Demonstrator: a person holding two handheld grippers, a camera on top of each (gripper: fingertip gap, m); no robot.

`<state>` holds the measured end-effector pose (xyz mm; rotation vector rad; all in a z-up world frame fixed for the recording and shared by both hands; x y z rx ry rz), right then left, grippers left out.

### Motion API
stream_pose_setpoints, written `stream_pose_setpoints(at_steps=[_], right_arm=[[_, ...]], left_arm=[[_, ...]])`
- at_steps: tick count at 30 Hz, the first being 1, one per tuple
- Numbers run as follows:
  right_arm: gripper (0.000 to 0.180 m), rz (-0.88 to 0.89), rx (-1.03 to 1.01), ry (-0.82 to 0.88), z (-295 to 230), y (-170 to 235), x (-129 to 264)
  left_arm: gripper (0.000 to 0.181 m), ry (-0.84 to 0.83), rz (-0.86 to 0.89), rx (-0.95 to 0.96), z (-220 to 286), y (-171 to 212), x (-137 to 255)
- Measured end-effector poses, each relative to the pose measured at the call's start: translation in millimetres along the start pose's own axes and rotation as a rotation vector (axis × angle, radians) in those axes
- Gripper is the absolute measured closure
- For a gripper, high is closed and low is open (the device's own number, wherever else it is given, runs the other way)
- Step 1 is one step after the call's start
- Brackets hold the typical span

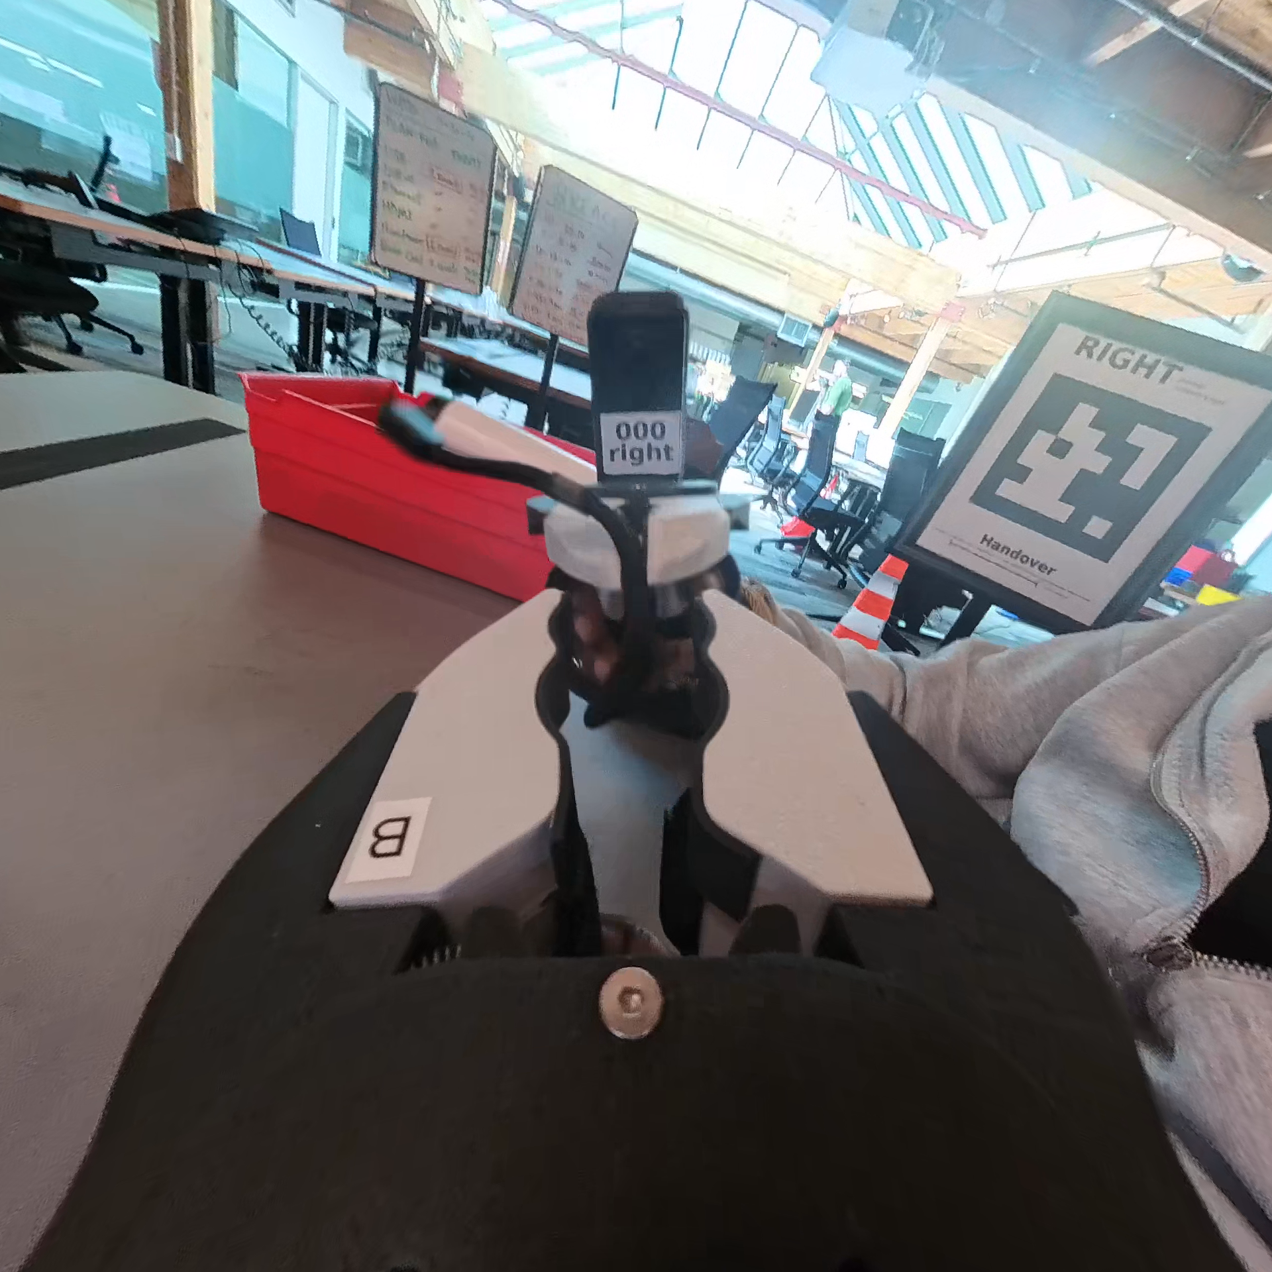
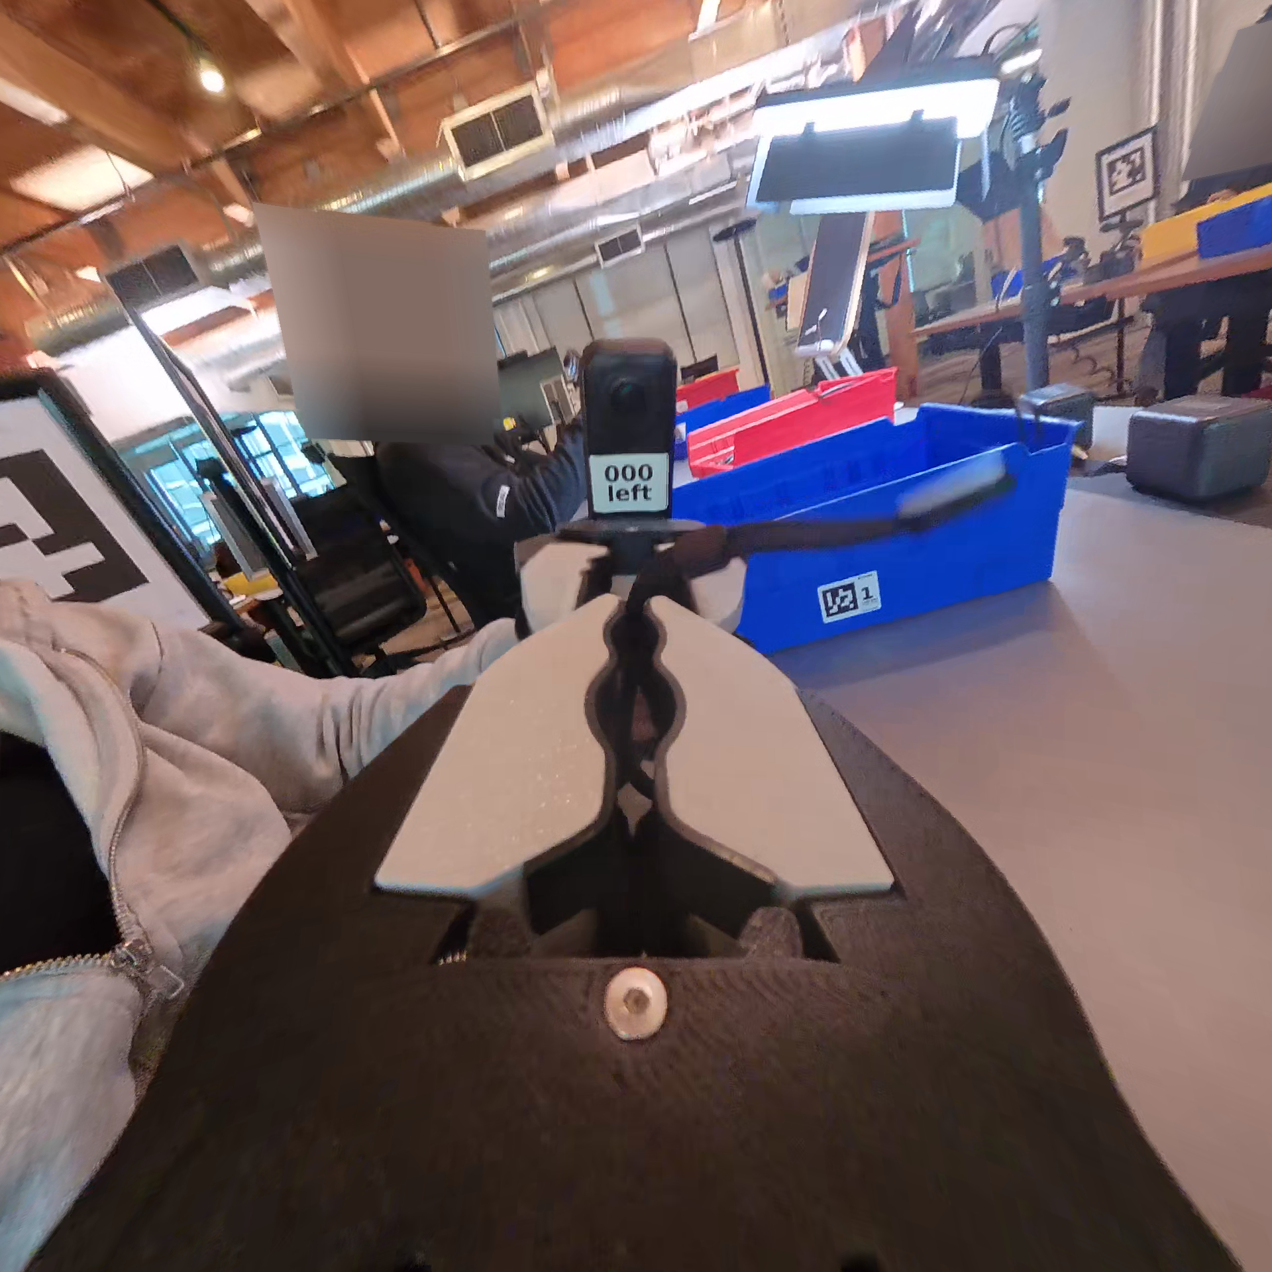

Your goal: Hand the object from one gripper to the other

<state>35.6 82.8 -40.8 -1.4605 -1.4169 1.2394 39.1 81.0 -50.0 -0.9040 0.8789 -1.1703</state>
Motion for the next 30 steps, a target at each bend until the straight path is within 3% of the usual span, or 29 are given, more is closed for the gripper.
stream_pose_setpoints(at_steps=[4,8,11,16,21,26,30], right_arm=[[0.176,0.013,0.0,-0.003,-1,-2,0],[0.176,-0.027,0.012,-0.024,-5,6,-6],[0.175,-0.029,0.022,-0.019,-5,6,-6],[0.152,0.016,0.004,0.022,2,-2,-1],[0.143,-0.056,-0.002,0.019,2,11,-6],[0.152,-0.13,0.065,0.026,-1,26,-15],[0.175,-0.159,0.09,0.032,-1,32,-17]], left_arm=[[0.153,-0.009,-0.067,-0.032,1,14,-9],[0.177,0.015,-0.095,-0.051,5,19,-11],[0.177,0.009,-0.103,-0.052,5,18,-9],[0.178,0.012,0.03,-0.008,3,-4,1],[0.178,0.004,0.122,0.02,0,-18,9],[0.177,0.017,0.079,0.02,3,-9,1],[0.176,0.018,0.056,0.016,4,-4,-3]])
Point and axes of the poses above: each gripper's, where its closed fingertips meet, x back along the fingers, y out of its underside, z = x × y across the jaws, the point moved 1 cm from there along x, back along the fingers, and after that the axes turned 4 degrees about x, right-handed, at the moved point
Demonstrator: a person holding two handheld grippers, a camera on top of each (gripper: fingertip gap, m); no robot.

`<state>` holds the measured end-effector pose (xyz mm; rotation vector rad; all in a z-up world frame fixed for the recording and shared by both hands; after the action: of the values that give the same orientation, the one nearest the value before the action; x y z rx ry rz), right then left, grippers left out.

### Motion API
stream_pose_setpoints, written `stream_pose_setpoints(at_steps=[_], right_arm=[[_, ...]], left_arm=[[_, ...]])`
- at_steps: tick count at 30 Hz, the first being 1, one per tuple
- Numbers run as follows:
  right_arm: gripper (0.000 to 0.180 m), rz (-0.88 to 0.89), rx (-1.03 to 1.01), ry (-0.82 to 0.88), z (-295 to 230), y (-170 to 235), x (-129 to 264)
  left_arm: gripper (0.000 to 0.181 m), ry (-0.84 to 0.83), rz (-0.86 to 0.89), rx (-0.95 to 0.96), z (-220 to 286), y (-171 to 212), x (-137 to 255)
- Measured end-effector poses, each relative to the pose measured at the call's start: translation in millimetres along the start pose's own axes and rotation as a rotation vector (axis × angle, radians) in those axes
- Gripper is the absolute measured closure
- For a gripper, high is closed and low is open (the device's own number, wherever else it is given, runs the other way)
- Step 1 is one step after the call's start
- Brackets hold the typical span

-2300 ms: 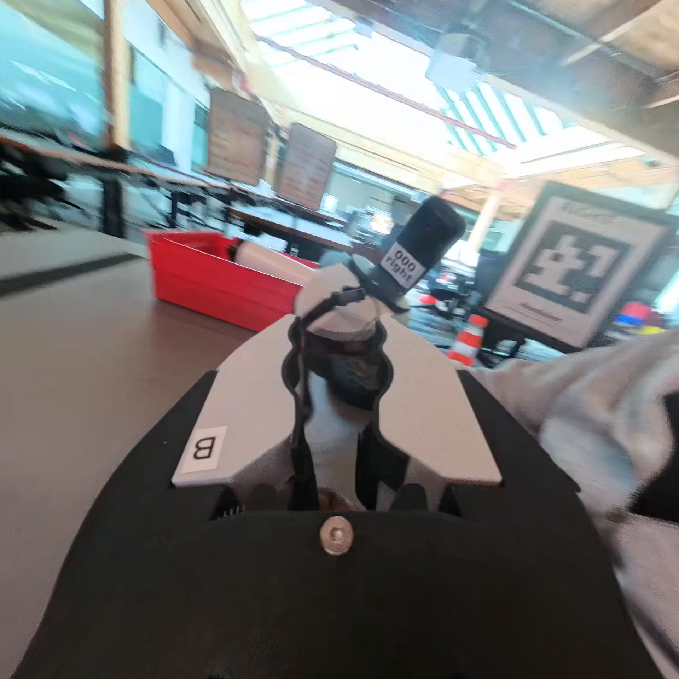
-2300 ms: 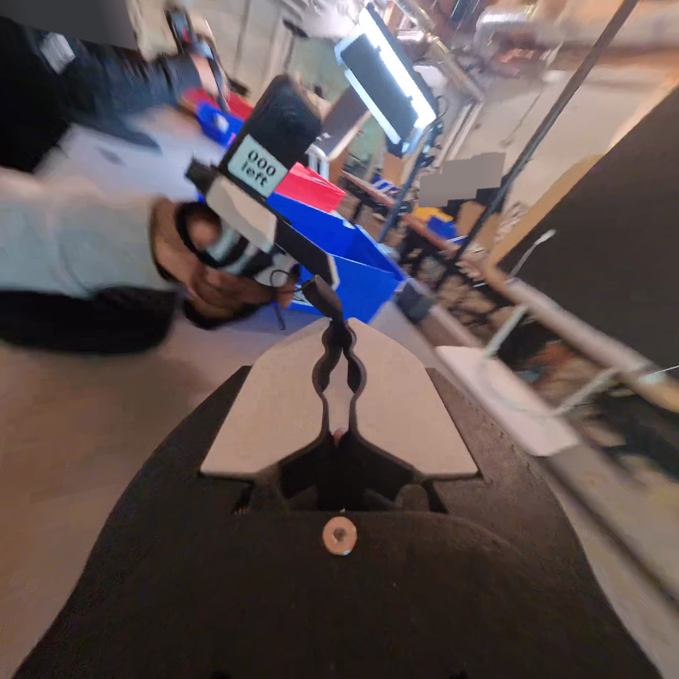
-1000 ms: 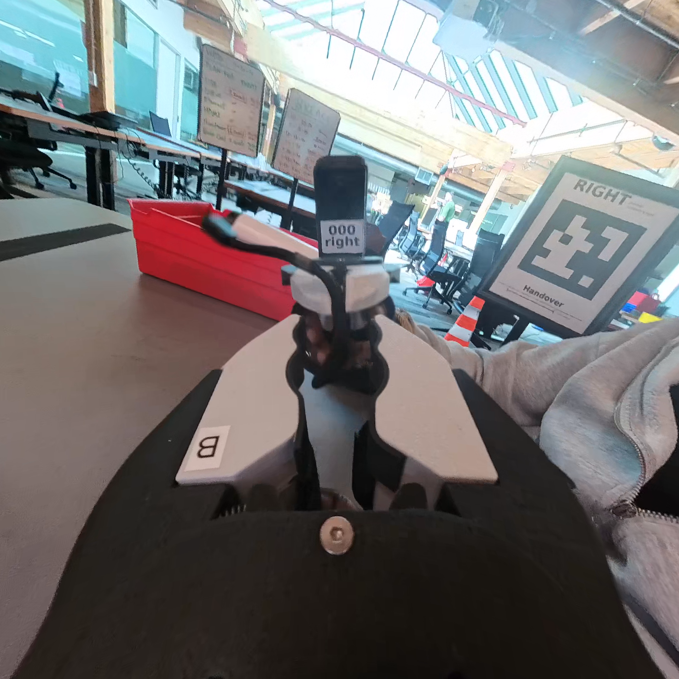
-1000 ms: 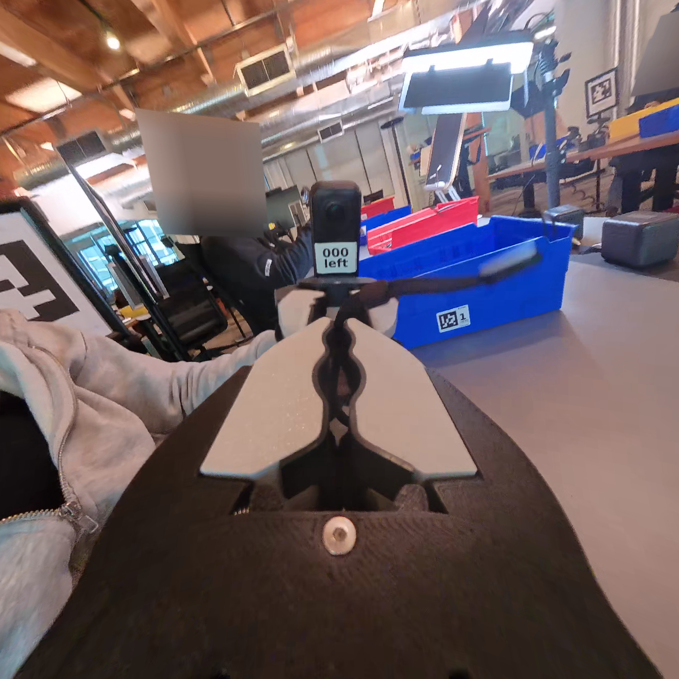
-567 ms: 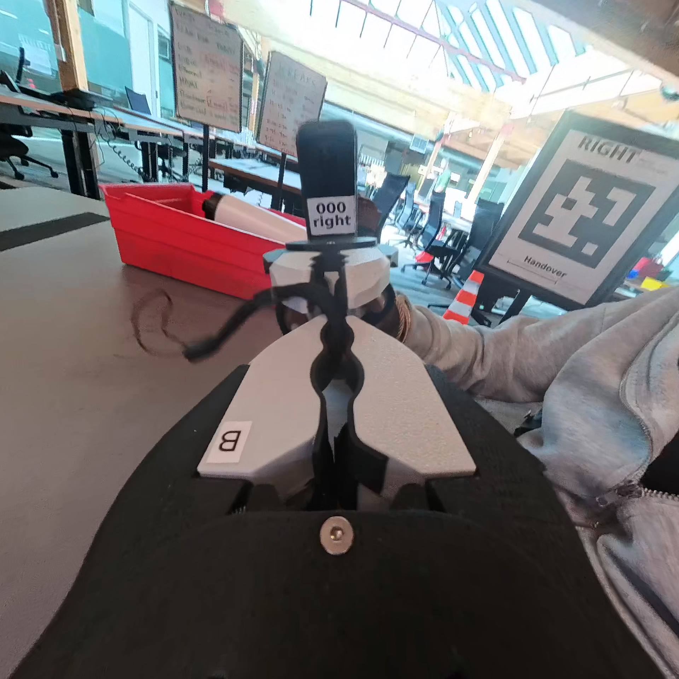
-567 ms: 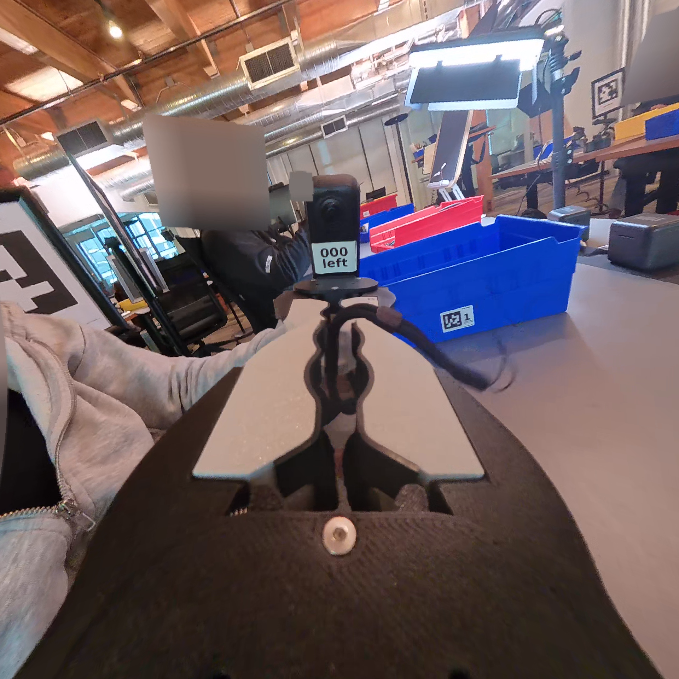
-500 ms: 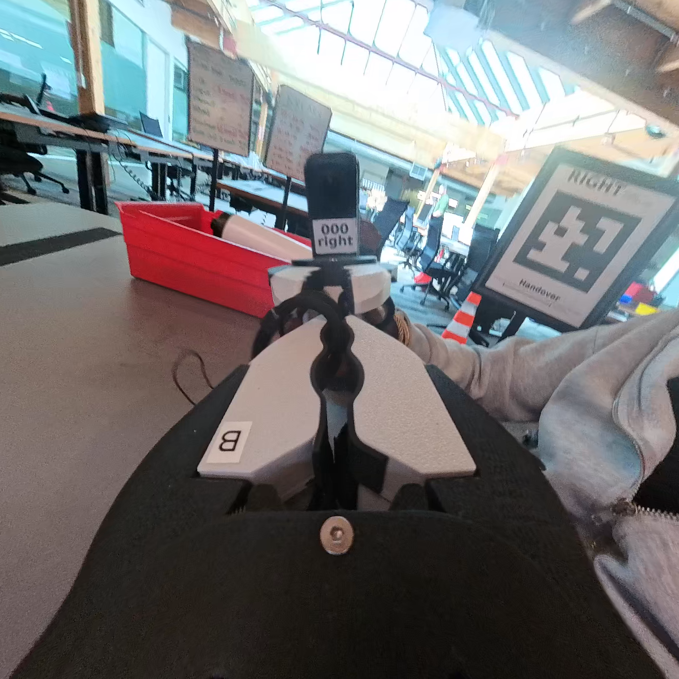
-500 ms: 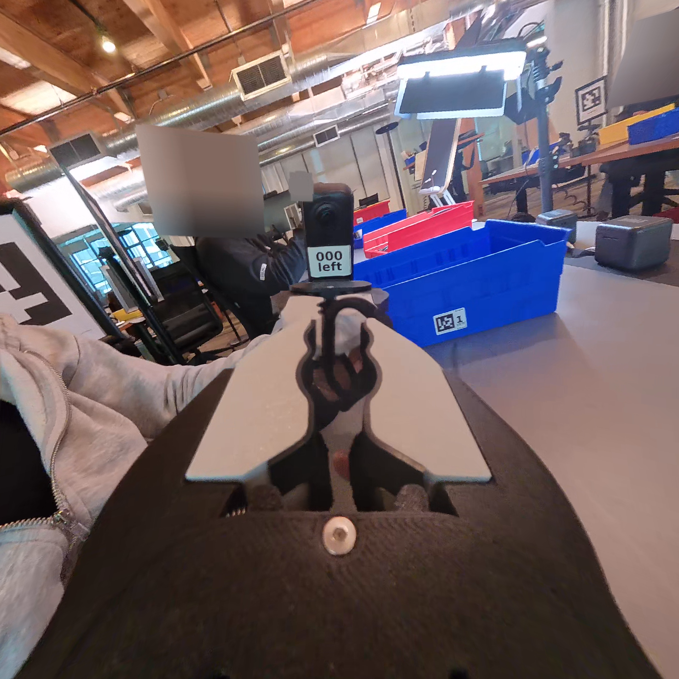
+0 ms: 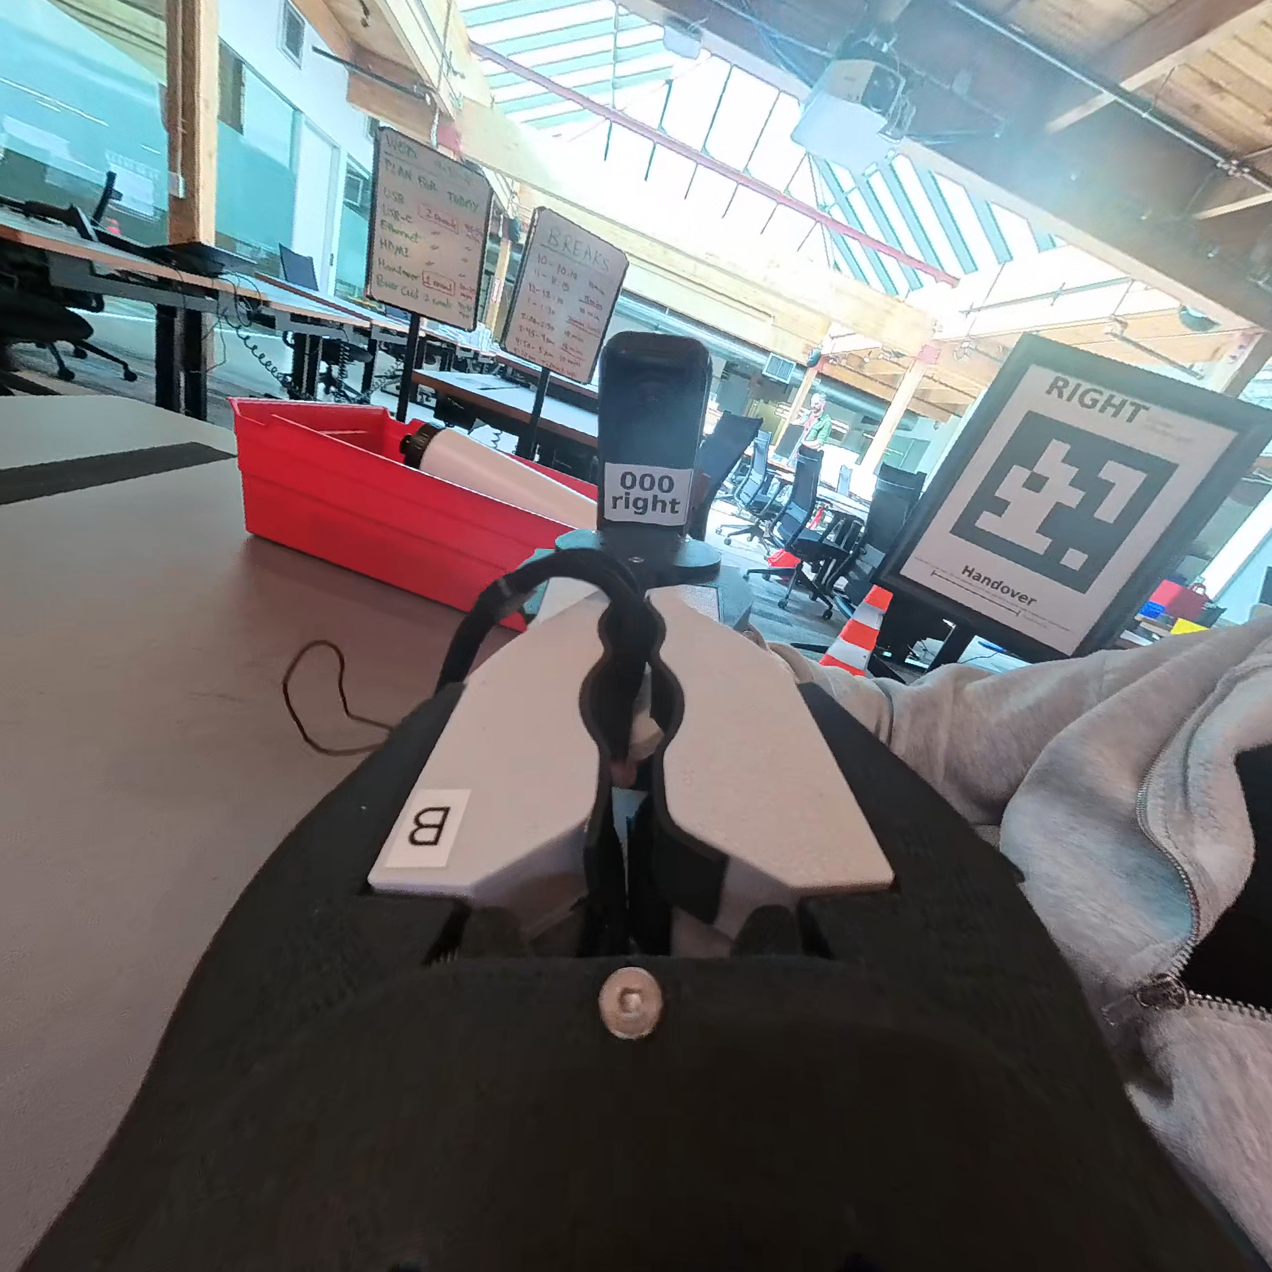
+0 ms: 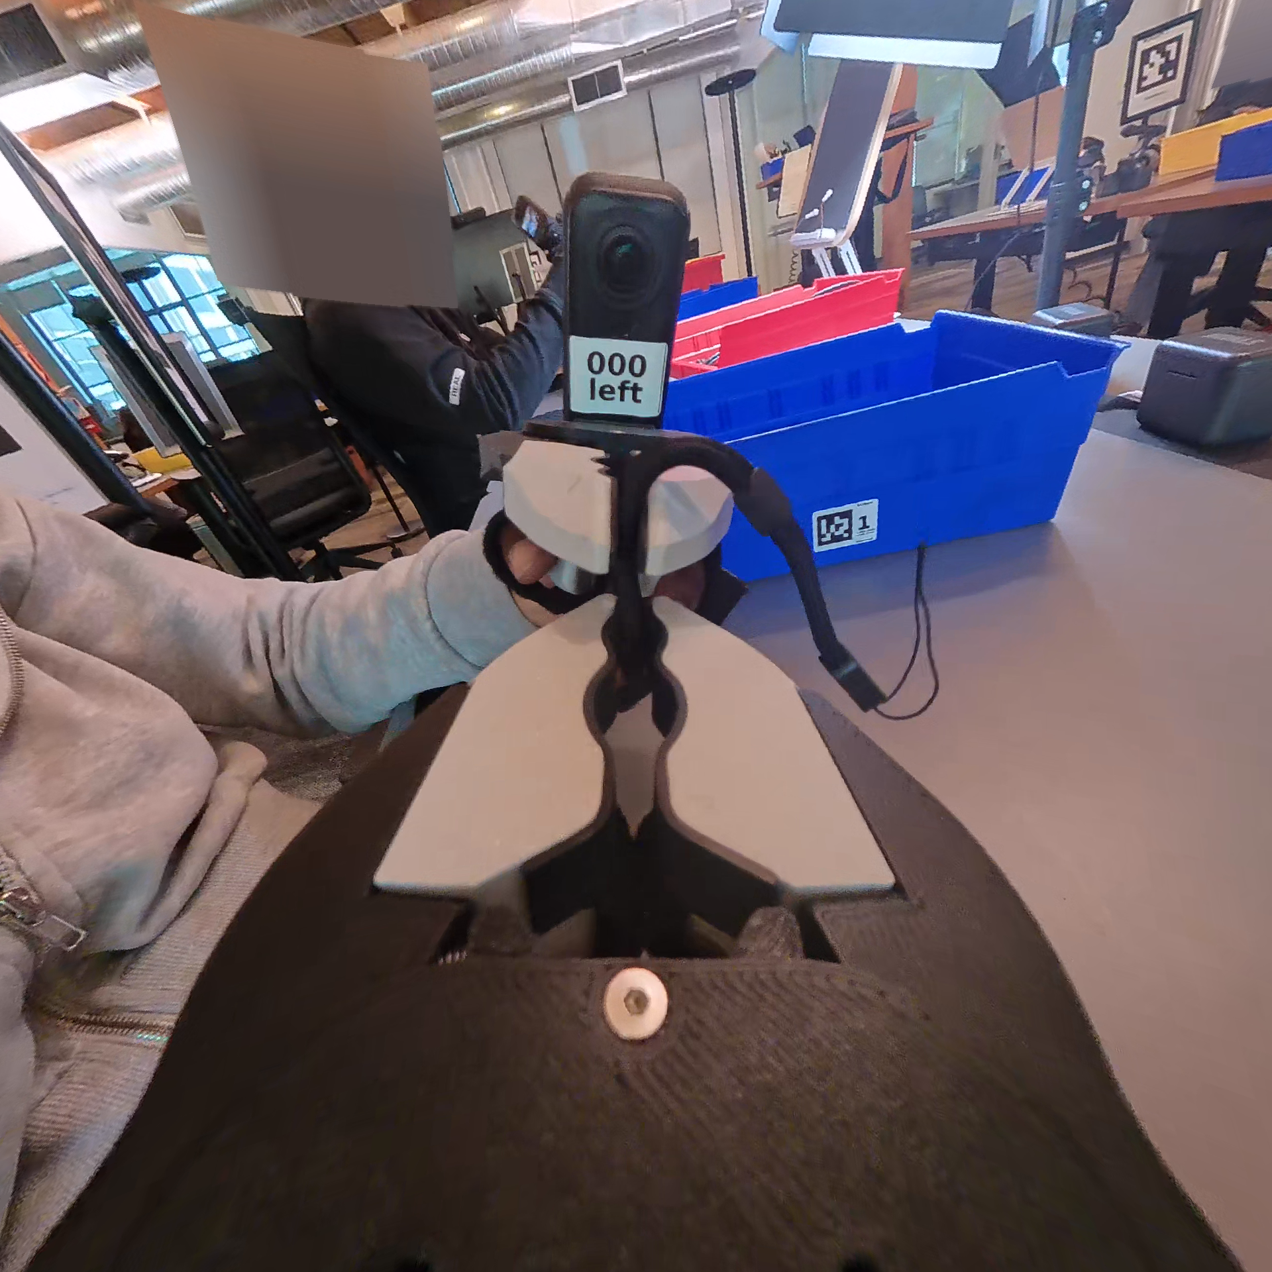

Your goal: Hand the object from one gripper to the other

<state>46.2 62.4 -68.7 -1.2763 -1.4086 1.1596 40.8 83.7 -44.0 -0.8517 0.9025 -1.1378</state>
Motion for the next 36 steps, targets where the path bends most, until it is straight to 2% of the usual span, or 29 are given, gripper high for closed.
stream_pose_setpoints(at_steps=[4,8,11,13,17,20,22,24,27,29,32,33,34,36], right_arm=[[0.176,0.05,-0.044,-0.042,-3,-9,4],[0.176,0.158,-0.107,-0.032,3,-23,14],[0.176,0.239,-0.141,-0.031,7,-33,22],[0.176,0.27,-0.155,-0.033,8,-37,25],[0.176,0.241,-0.145,-0.042,5,-32,21],[0.176,0.226,-0.128,-0.056,0,-30,17],[0.174,0.221,-0.112,-0.06,-2,-31,17],[0.164,0.189,-0.052,-0.057,-4,-31,18],[0.141,0.057,0.179,0.004,-5,-26,24],[0.133,-0.046,0.496,0.163,4,-23,30],[0.138,-0.165,1.144,0.522,16,-32,44],[0.14,-0.181,1.337,0.588,11,-35,44],[0.141,-0.197,1.474,0.611,5,-33,42],[0.14,-0.237,1.602,0.64,2,-30,36]], left_arm=[[0.15,-0.02,0.015,0.012,-3,-3,2],[0.144,-0.031,-0.016,0.033,-6,0,2],[0.145,-0.031,-0.075,0.028,-5,9,-1],[0.151,-0.018,-0.094,0.024,-4,13,-3],[0.161,0.001,-0.069,0.028,-1,12,-5],[0.176,0.006,-0.056,0.017,-1,11,-3],[0.177,0.03,-0.067,0.034,3,11,-3],[0.177,0.045,-0.061,0.066,4,8,-1],[0.177,0.065,-0.014,0.125,4,-1,4],[0.177,0.067,0.002,0.162,2,-5,8],[0.177,0.075,-0.007,0.207,1,-5,10],[0.177,0.081,-0.018,0.223,1,-3,10],[0.177,0.089,-0.037,0.239,2,0,9],[0.177,0.108,-0.108,0.275,4,10,7]])
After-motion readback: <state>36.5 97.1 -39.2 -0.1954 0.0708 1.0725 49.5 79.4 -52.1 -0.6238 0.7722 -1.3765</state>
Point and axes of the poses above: each gripper's, where its closed fingertips meet, x back along the fingers, y out of its underside, z = x × y across the jaws, the point moved 1 cm from there along x, back along the fingers, and after that the axes turned 4 degrees about x, right-handed, at the moved point
